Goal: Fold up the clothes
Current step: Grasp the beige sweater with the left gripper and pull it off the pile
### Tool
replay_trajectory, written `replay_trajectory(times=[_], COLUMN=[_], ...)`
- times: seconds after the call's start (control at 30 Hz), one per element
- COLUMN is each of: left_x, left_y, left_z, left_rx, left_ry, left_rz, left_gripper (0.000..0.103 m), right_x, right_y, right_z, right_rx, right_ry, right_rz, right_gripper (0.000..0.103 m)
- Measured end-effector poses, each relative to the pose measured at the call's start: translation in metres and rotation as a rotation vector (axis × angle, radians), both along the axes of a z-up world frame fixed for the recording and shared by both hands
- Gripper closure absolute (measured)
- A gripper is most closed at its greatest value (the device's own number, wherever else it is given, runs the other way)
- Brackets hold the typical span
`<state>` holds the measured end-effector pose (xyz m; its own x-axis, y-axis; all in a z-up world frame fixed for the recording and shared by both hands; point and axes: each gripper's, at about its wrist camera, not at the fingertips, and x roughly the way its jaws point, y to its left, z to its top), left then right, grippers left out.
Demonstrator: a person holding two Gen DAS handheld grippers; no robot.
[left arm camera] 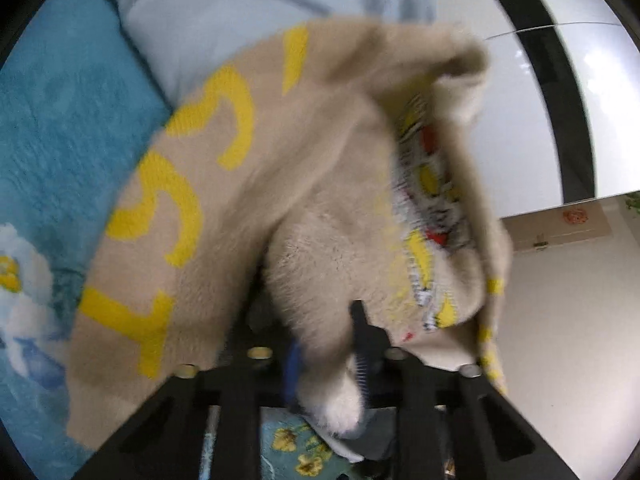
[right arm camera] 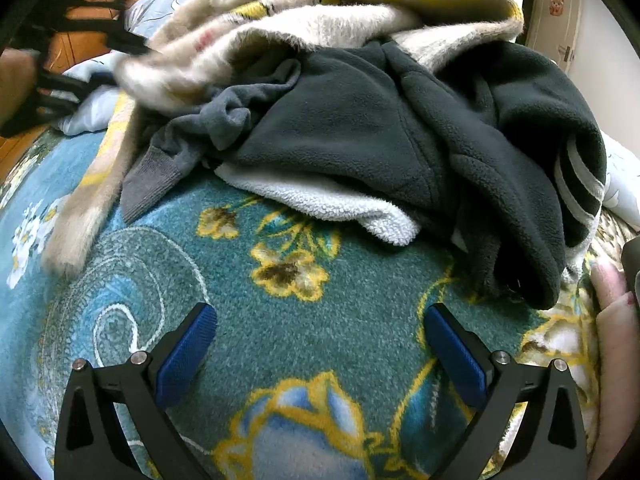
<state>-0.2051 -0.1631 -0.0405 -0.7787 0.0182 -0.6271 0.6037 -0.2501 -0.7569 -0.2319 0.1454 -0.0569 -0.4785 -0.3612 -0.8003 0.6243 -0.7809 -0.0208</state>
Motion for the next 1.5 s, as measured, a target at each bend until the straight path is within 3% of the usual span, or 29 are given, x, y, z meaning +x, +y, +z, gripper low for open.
replay_trajectory(times=[0.23, 0.33, 0.6, 0.67, 0.77, 0.9, 1.0, 1.1, 1.2, 1.3, 1.37, 1.43, 1.5], left_x=[0.116, 0.167, 0.287, 0.287, 0.268, 0.24, 0.227, 0.219, 0.226, 0.24, 0.248, 0.258, 0.274], left_y=[0.021, 0.03, 0.108, 0.137, 0.177, 0.216, 0.232, 0.226, 0.211, 0.203, 0.197, 0.186, 0.174], left_z=[0.087, 0.125, 0.054, 0.046, 0.058, 0.089, 0.102, 0.093, 0.078, 0.084, 0.095, 0.104, 0.114], left_rx=[-0.219, -0.315, -0.155, -0.142, -0.208, -0.26, -0.304, -0.257, -0.129, -0.069, -0.051, -0.068, -0.134], left_ry=[0.037, 0.05, -0.128, -0.155, -0.167, -0.087, -0.054, -0.09, -0.119, -0.099, -0.08, -0.074, -0.089], left_rz=[0.108, 0.155, 0.193, 0.155, 0.02, -0.112, -0.199, -0.256, -0.242, -0.232, -0.245, -0.265, -0.217], left_gripper=[0.094, 0.094, 0.094, 0.094, 0.094, 0.094, 0.094, 0.091, 0.089, 0.086, 0.076, 0.048, 0.037], right_x=[-0.001, 0.001, 0.061, 0.076, 0.087, 0.093, 0.085, 0.086, 0.088, 0.096, 0.099, 0.098, 0.095], right_y=[0.002, 0.002, 0.056, 0.073, 0.098, 0.125, 0.118, 0.121, 0.111, 0.095, 0.077, 0.059, 0.038], right_z=[0.008, 0.016, 0.047, 0.056, 0.075, 0.11, 0.107, 0.118, 0.116, 0.118, 0.119, 0.124, 0.129], right_rx=[0.005, 0.08, 0.001, -0.011, -0.069, -0.16, -0.198, -0.199, -0.199, -0.198, -0.185, -0.181, -0.187], right_ry=[-0.024, -0.097, -0.317, -0.315, -0.312, -0.292, -0.272, -0.264, -0.268, -0.231, -0.192, -0.165, -0.141], right_rz=[0.0, 0.031, 0.142, 0.146, 0.098, 0.018, 0.032, 0.069, 0.098, 0.158, 0.203, 0.237, 0.266], right_gripper=[0.0, 0.0, 0.0, 0.0, 0.0, 0.0, 0.0, 0.0, 0.0, 0.0, 0.0, 0.0, 0.0])
